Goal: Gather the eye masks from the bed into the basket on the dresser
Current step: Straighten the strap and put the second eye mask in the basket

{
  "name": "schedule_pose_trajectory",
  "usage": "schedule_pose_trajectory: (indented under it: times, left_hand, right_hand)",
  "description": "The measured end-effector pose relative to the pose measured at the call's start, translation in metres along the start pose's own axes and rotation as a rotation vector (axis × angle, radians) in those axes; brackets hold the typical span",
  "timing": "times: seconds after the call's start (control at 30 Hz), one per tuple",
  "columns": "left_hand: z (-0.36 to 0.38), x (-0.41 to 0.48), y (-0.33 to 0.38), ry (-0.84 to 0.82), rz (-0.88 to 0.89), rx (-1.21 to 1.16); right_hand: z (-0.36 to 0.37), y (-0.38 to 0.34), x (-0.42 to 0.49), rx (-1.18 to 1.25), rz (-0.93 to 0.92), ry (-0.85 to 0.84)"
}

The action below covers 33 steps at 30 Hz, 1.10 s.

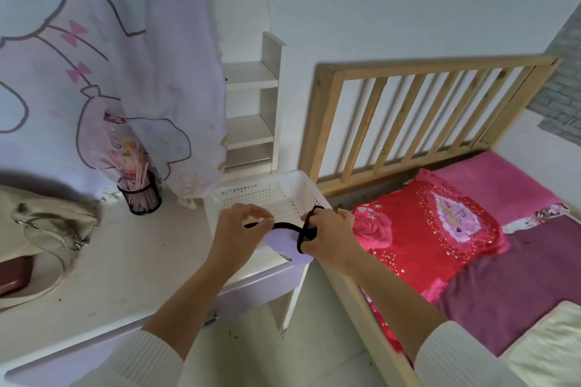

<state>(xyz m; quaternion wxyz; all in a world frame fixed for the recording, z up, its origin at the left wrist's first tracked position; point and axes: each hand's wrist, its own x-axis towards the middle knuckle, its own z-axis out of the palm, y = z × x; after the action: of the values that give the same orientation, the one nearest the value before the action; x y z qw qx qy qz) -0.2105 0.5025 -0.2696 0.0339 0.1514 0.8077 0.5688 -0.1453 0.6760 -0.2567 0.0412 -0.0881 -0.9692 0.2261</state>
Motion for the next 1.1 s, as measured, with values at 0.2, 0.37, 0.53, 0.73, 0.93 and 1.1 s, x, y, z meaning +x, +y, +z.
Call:
schedule_pose_trajectory:
  times: [0.2, 0.37, 0.53, 0.73, 0.93, 1.1]
  left_hand:
    - [0.018, -0.002, -0.002, -0.252, -0.076, 0.057]
    - [0.018, 0.01, -0.006, -0.35, -0.262, -0.093]
    - [0.02, 0.013, -0.011, -0.342, -0.283, -0.122]
    - [0.023, 0.018, -0.011, -0.289, -0.32, -0.16]
    - [0.006, 0.029, -0.03, 0.001, -0.494, -0.295]
    - [0.013, 0.027, -0.035, 0.096, -0.726, -0.562]
  right_hand:
    - [0.017, -0.002, 0.009, -0.18, -0.146, 0.06]
    - [0.024, 0.0, 0.015, -0.176, -0.167, 0.043]
    - [0.028, 0.001, 0.017, -0.184, -0.169, 0.051]
    - [0.028, -0.002, 0.017, -0.139, -0.153, 0.044]
    - [0.013, 0.004, 0.012, 0.213, 0.005, 0.026]
    - [0.017, 0.008, 0.012, 0.41, 0.137, 0.113]
